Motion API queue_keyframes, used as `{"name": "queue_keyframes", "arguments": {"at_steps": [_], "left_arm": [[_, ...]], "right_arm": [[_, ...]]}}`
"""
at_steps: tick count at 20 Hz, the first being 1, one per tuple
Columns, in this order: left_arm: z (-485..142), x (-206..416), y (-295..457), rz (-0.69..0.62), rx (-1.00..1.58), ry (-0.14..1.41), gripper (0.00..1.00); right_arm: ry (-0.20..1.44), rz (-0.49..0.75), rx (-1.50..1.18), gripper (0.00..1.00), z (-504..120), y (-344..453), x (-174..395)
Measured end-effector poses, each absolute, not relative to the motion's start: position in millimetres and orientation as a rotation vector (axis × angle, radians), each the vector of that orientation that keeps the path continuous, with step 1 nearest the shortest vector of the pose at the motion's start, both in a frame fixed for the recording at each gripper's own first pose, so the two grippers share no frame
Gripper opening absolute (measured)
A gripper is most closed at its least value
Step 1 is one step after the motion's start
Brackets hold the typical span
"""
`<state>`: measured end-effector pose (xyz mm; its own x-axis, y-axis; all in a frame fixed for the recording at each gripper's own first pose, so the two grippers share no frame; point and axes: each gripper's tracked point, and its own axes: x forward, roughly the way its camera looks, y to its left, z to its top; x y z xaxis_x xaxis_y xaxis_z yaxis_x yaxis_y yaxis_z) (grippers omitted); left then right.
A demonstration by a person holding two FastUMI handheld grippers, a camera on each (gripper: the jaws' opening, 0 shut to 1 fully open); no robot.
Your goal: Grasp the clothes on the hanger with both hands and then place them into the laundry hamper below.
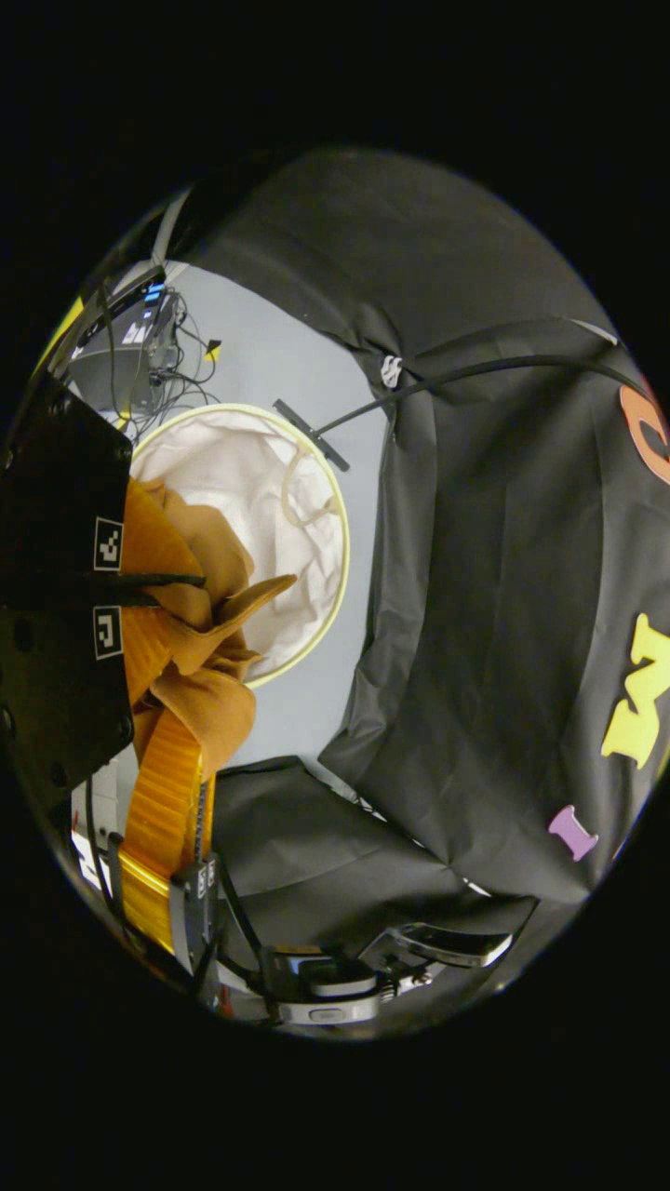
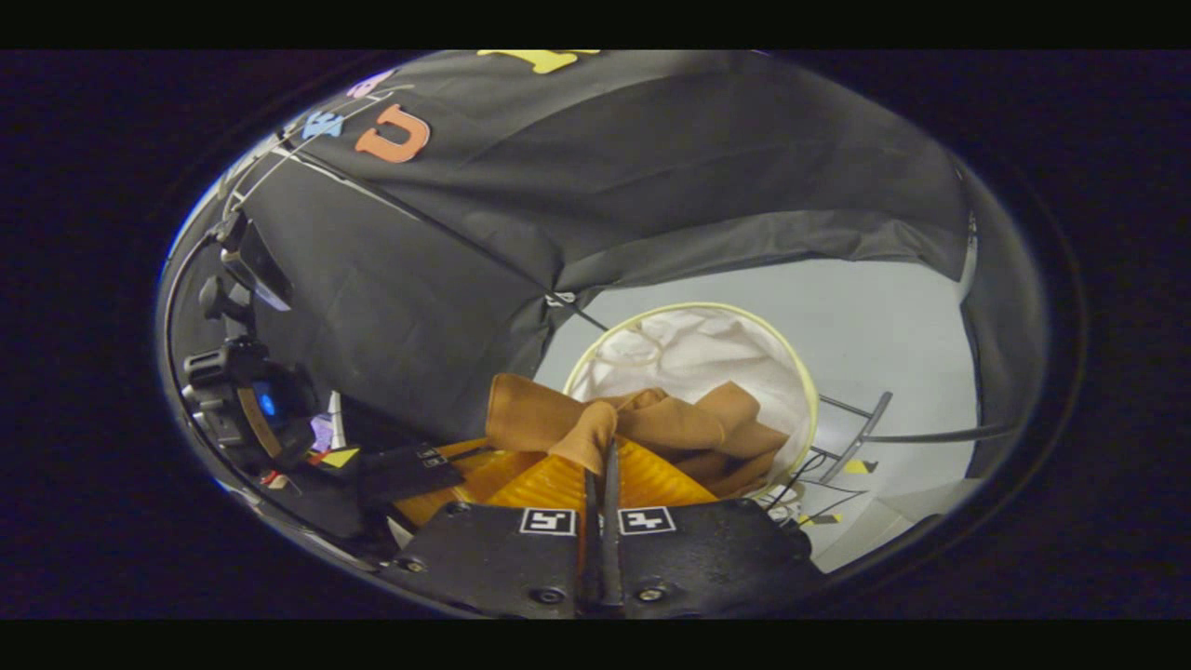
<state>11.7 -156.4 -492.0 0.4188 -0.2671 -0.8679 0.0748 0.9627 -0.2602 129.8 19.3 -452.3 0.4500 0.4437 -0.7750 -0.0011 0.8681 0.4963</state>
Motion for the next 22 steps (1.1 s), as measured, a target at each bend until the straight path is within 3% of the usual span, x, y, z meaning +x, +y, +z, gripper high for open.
{"name": "queue_keyframes", "arguments": {"at_steps": [2, 5, 8, 11, 12, 13, 17, 18, 22], "left_arm": [[-495.7, 11.7, -146.9, -0.205, -0.119, 1.117, 0.00], [-494.7, 12.0, -145.7, -0.243, -0.061, 1.128, 0.00], [-489.0, 24.3, -133.7, -0.226, -0.004, 1.105, 1.00], [-487.7, 18.5, -124.7, -0.218, -0.001, 1.106, 1.00], [-485.5, 18.0, -123.7, -0.217, -0.005, 1.103, 1.00], [-481.6, 16.4, -123.6, -0.218, -0.009, 1.098, 1.00], [-464.6, 16.6, -118.1, -0.218, -0.008, 1.050, 0.98], [-454.9, 17.0, -114.4, -0.217, -0.005, 1.027, 0.98], [-392.4, 32.9, -95.3, -0.201, -0.002, 0.892, 1.00]], "right_arm": [[1.062, 0.249, 0.479, 0.04, -453.6, 19.4, 130.3], [1.053, 0.190, 0.501, 0.13, -451.1, 15.3, 130.3], [0.986, 0.129, 0.558, 0.55, -440.4, 4.9, 138.4], [0.996, 0.089, 0.463, 0.99, -446.3, -5.7, 132.4], [0.984, 0.084, 0.450, 0.95, -442.6, -5.1, 137.0], [0.979, 0.076, 0.440, 0.99, -439.2, -3.2, 133.5], [0.930, 0.081, 0.382, 0.99, -409.8, 2.2, 129.8], [0.907, 0.085, 0.366, 0.95, -397.5, 4.3, 130.8], [0.787, 0.109, 0.291, 0.95, -337.6, 14.5, 129.8]]}}
